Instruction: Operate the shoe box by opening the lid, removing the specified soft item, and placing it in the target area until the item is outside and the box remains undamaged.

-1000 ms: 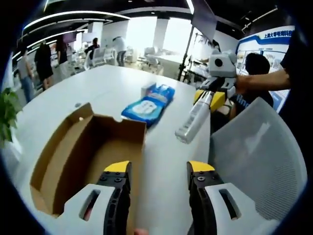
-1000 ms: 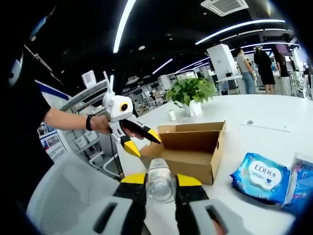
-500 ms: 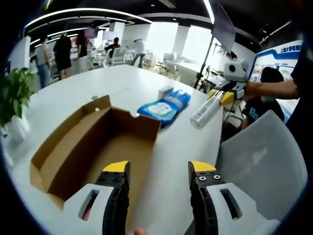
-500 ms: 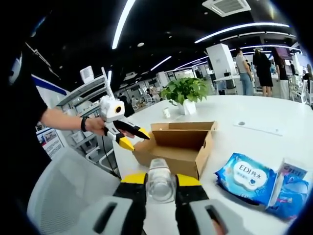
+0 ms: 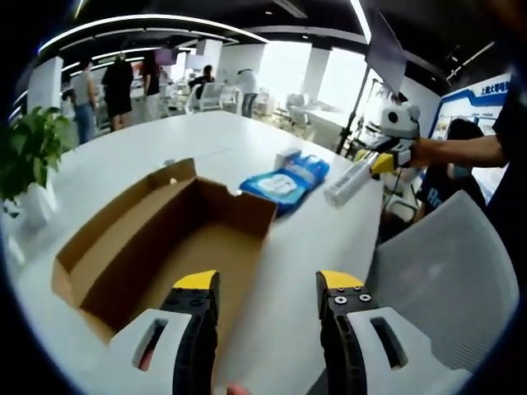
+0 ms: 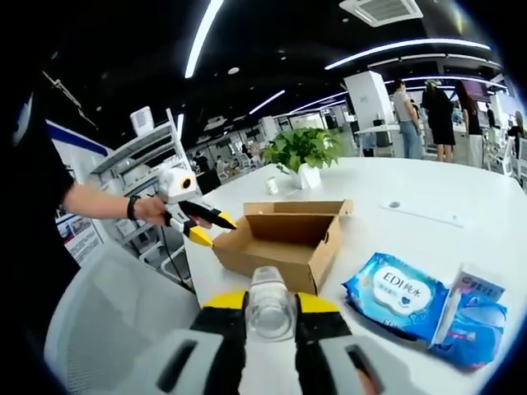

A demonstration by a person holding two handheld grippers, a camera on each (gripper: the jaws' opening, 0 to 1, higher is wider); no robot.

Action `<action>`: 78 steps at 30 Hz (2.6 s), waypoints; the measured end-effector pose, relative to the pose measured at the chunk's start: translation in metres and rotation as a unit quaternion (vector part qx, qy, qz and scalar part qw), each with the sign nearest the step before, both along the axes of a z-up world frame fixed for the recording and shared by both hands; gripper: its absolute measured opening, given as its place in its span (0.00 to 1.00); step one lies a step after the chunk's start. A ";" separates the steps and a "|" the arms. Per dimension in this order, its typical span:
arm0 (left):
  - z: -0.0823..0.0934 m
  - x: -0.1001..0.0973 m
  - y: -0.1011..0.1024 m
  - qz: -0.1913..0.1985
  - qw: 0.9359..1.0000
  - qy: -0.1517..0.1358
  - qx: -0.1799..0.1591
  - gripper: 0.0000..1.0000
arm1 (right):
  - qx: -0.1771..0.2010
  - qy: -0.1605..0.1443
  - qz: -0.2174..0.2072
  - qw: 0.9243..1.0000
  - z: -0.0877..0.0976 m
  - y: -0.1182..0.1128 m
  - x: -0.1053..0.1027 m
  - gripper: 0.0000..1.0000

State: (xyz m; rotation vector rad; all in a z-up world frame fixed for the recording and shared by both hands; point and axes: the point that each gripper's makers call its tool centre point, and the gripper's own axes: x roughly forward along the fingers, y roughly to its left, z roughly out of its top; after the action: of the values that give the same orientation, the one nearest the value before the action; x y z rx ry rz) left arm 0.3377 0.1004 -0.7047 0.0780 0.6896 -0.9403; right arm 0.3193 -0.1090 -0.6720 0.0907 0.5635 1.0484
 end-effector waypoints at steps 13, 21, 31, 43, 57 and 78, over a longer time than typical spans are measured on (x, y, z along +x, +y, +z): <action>-0.003 -0.006 0.005 0.021 1.000 0.000 0.001 0.47 | -0.022 0.001 0.007 1.000 -0.008 -0.015 0.015 0.17; -0.004 -0.006 0.007 0.032 0.999 0.001 0.001 0.47 | -0.039 0.000 0.014 0.999 -0.012 -0.023 0.031 0.17; -0.005 -0.004 0.006 0.048 0.999 0.002 -0.002 0.48 | -0.064 -0.005 0.027 0.998 -0.015 -0.034 0.057 0.17; -0.010 -0.007 0.011 0.059 0.998 0.005 0.000 0.47 | -0.115 -0.023 0.037 0.992 -0.019 -0.051 0.094 0.17; -0.010 -0.013 0.022 0.082 0.997 0.005 0.002 0.47 | -0.167 -0.031 0.052 0.984 -0.023 -0.064 0.136 0.17; -0.014 -0.016 0.030 0.100 0.995 0.009 0.006 0.47 | -0.261 -0.054 0.093 0.959 -0.034 -0.084 0.184 0.17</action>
State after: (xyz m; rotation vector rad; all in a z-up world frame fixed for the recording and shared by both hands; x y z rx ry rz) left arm 0.3217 0.1307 -0.7186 0.0111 0.7058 -0.7462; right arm 0.5033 -0.1925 -0.7056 -0.4903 0.7427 1.0482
